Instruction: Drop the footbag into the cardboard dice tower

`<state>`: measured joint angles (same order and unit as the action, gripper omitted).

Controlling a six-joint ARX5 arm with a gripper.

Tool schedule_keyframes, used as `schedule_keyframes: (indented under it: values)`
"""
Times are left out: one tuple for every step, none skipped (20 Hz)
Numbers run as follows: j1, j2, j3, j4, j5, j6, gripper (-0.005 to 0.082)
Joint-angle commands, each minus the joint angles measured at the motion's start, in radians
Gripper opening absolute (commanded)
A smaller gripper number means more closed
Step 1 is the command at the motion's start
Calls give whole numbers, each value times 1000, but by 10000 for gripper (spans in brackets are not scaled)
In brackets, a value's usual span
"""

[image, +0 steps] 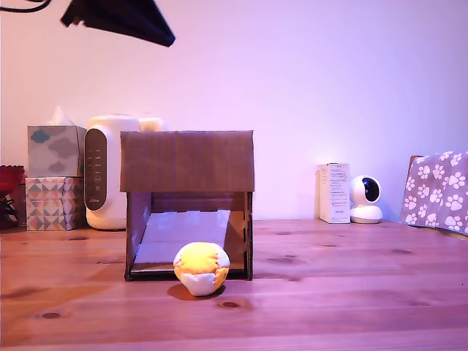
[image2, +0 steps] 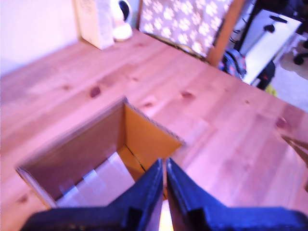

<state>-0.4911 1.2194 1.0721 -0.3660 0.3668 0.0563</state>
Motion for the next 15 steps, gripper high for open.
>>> schedule_keyframes:
  values:
    - [-4, -25, -64, 31, 8, 5, -20]
    - [-3, -41, -98, 56, 10, 4, -20]
    - [-3, -64, -137, 86, 13, 4, -20]
    - [-3, -82, -175, 114, 15, 4, -20]
    - [-3, -108, -219, 145, 15, 3, -20]
    - [-2, -138, -267, 175, 15, -2, -20]
    - [2, -168, -311, 192, 14, -3, -20]
    - [9, -202, -354, 209, 14, -5, -19]
    - [18, -238, -400, 226, 14, -6, -20]
    - [32, -276, -444, 243, 13, -22, -19]
    - [51, -312, -483, 256, 13, -32, -19]
    - [73, -350, -526, 272, 11, -42, -19]
    - [98, -396, -566, 283, 6, -57, -19]
    - [123, -441, -602, 285, 6, -74, -19]
    - [144, -478, -631, 285, 5, -83, -19]
